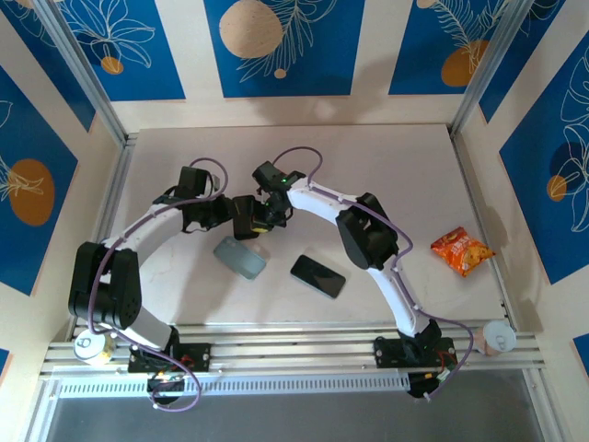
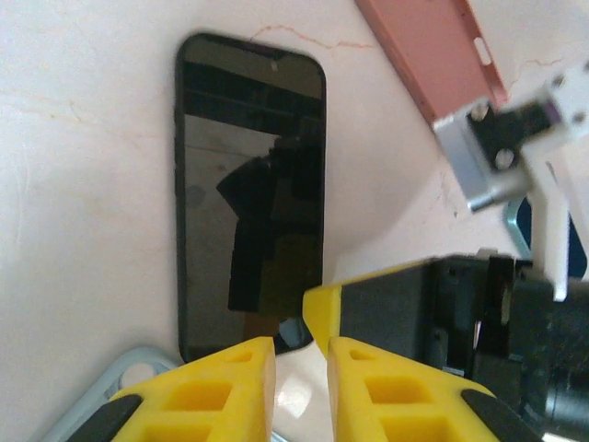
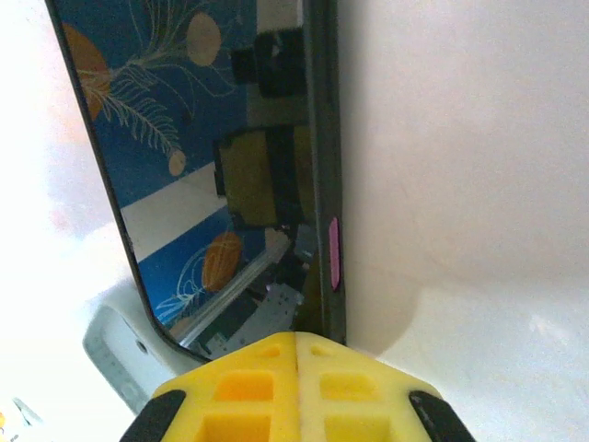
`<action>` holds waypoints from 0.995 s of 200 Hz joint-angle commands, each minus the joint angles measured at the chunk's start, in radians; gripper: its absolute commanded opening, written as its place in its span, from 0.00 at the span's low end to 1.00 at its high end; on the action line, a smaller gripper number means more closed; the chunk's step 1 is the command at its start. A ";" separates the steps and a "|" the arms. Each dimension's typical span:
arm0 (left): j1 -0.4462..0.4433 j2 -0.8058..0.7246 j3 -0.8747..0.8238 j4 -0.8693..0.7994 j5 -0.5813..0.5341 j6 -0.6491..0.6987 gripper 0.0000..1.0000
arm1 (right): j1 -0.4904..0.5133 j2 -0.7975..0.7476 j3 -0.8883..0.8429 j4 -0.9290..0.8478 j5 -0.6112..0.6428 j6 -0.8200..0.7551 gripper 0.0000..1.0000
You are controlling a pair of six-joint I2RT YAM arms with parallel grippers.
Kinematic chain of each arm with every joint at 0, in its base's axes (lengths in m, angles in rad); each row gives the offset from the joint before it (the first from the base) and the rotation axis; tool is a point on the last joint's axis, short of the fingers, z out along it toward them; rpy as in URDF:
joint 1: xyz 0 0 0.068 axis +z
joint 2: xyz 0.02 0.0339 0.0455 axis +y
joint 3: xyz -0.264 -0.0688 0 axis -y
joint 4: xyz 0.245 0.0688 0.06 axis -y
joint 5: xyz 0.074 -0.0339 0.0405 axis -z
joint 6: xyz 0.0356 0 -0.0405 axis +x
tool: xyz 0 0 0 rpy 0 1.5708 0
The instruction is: Put the phone into the phone case
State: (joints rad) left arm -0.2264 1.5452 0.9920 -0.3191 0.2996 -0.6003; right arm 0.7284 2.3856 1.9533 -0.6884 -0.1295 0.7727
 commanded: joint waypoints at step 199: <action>0.012 0.062 0.012 0.022 -0.067 -0.001 0.22 | -0.049 0.276 0.528 0.050 -0.114 0.037 0.00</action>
State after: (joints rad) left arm -0.2207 1.5467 0.9604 -0.3119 0.2527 -0.6113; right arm 0.6617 2.7201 2.5053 -0.6968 -0.2008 0.8474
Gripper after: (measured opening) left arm 0.224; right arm 0.047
